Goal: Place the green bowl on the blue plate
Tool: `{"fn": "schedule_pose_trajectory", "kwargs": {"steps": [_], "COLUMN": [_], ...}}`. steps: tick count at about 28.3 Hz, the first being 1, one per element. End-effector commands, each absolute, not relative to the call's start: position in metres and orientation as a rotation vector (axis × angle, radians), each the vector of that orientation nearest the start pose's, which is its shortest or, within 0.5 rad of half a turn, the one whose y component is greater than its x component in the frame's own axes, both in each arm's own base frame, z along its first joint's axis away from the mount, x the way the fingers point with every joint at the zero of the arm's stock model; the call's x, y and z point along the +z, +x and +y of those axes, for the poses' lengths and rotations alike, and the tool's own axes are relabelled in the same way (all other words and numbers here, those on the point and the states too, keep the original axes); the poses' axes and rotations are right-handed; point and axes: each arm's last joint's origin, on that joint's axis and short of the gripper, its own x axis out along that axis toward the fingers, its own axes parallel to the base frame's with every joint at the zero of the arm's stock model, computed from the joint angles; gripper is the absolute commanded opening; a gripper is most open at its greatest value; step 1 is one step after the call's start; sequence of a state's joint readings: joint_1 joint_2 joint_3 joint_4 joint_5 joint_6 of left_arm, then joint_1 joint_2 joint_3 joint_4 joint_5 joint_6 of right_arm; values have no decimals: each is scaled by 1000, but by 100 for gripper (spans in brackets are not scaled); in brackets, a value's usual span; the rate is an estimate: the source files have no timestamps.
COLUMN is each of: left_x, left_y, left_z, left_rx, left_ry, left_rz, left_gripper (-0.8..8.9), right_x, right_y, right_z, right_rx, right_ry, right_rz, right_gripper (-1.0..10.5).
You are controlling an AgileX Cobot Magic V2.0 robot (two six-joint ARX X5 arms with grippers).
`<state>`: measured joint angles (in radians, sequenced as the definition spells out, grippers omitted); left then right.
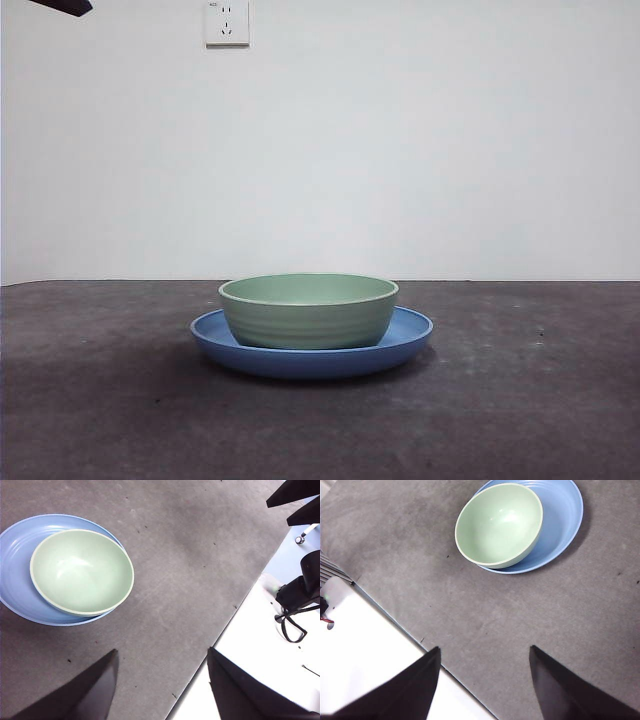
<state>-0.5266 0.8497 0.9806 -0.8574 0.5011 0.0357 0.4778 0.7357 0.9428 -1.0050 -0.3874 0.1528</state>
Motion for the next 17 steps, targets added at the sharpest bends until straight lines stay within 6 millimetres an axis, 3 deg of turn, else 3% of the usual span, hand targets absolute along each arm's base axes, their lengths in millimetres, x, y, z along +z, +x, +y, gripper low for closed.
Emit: {"fn": "schedule_pose_trajectory", "kwargs": {"steps": [1,3,6,17], "left_x": [333,333,333,333], "left_y": [123,123,123,123], "left_z": [-89,-88,-88,-88], "left_rx": [-1004,-1004,-1003,-1004], "left_ry": [45,46,46,45], "left_rz": [737,744,746,746], "left_gripper": [274,218,-1,9], "right_x": [327,327,327,328], "right_y": [100,100,100,101], "right_z": [65,65,65,66], "right_rx": [771,772,773,776], "right_ry": [83,83,79,77], "right_rz": [859,859,857,843], "right_gripper": [279,199,2,6]}}
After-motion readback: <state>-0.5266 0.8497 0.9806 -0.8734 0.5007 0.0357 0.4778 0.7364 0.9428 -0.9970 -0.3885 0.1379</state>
